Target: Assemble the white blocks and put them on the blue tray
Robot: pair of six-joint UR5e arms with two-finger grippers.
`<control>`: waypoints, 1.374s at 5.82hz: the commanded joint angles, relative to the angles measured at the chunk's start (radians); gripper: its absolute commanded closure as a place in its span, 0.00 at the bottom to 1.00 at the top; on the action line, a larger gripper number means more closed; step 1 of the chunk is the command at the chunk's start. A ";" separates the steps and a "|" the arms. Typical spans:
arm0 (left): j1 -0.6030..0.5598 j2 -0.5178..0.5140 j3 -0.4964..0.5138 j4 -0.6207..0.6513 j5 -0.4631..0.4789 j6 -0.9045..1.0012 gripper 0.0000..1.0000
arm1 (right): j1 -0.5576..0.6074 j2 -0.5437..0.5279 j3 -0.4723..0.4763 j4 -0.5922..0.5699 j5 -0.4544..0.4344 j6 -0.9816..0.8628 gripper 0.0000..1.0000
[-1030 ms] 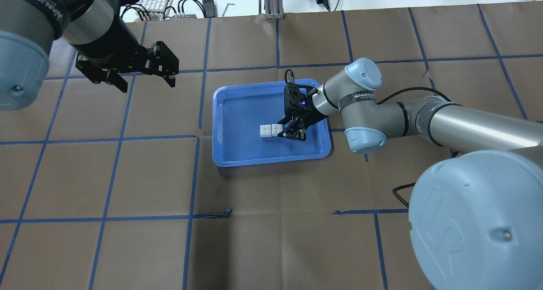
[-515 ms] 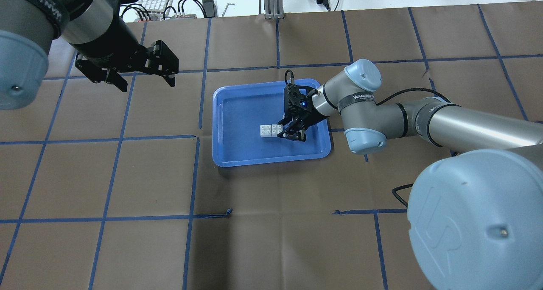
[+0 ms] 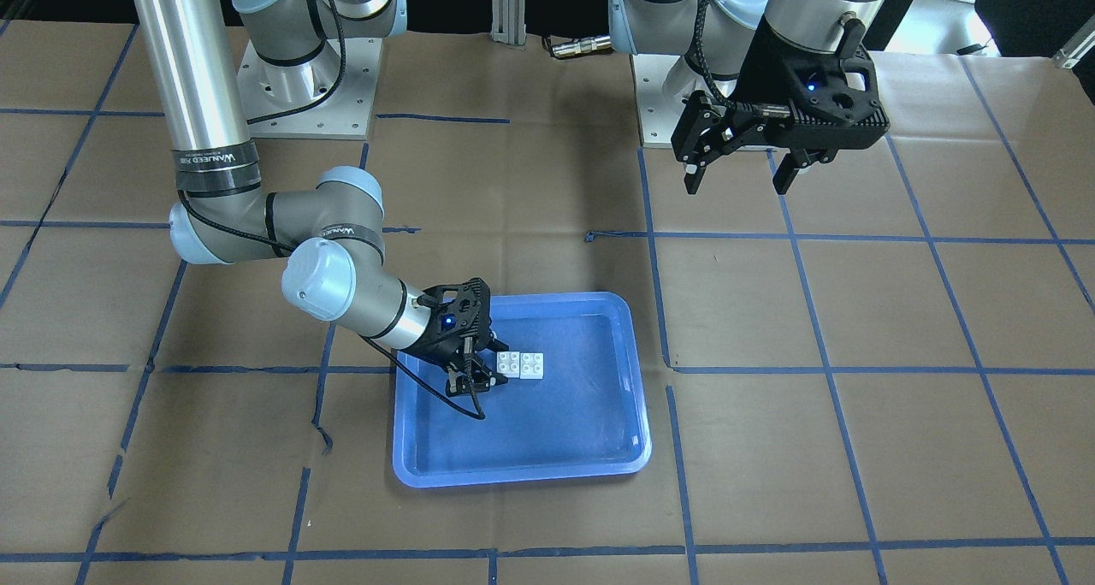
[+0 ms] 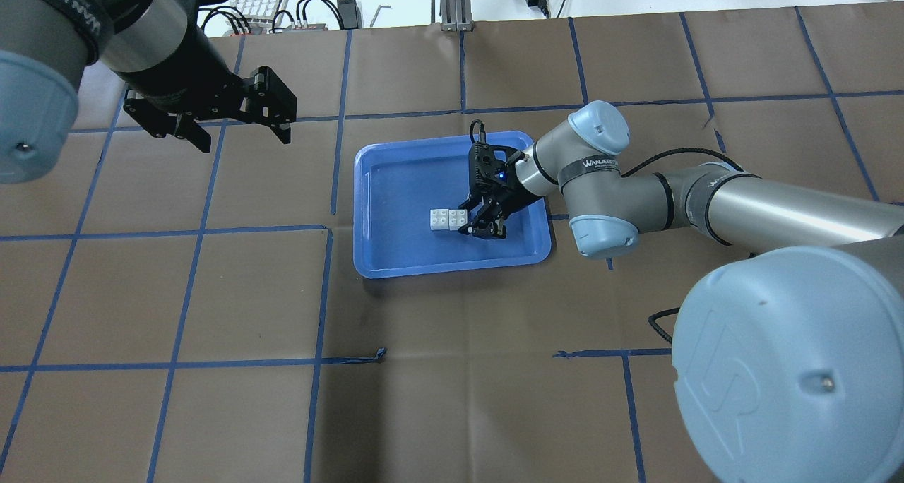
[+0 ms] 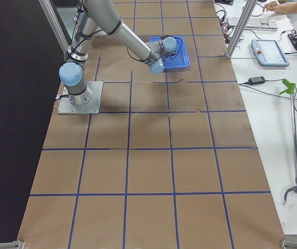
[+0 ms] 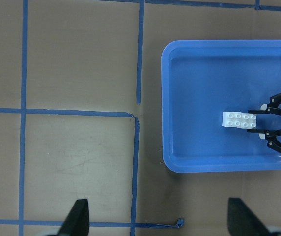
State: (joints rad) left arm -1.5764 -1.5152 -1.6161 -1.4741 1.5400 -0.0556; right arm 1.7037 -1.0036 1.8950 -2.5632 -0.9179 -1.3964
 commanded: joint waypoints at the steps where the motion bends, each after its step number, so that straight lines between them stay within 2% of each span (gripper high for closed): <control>1: 0.000 0.007 -0.007 0.000 -0.001 0.000 0.01 | -0.001 -0.006 -0.004 0.000 0.034 0.001 0.10; 2: 0.000 0.007 -0.005 0.001 -0.001 0.000 0.01 | -0.003 -0.010 -0.016 -0.002 0.034 0.020 0.01; 4: 0.000 0.006 -0.004 0.000 -0.001 -0.001 0.01 | -0.016 -0.076 -0.094 0.012 -0.002 0.158 0.00; 5: -0.002 0.003 -0.004 0.000 -0.001 0.000 0.01 | -0.019 -0.123 -0.112 0.015 -0.103 0.259 0.00; 6: -0.002 0.003 -0.005 0.000 -0.001 -0.001 0.01 | -0.027 -0.159 -0.134 0.085 -0.172 0.293 0.00; 8: 0.000 0.007 -0.002 -0.005 0.005 0.000 0.01 | -0.077 -0.251 -0.256 0.382 -0.322 0.438 0.00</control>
State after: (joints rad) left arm -1.5774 -1.5097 -1.6191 -1.4756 1.5403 -0.0563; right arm 1.6497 -1.2112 1.6987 -2.3270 -1.1688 -1.0342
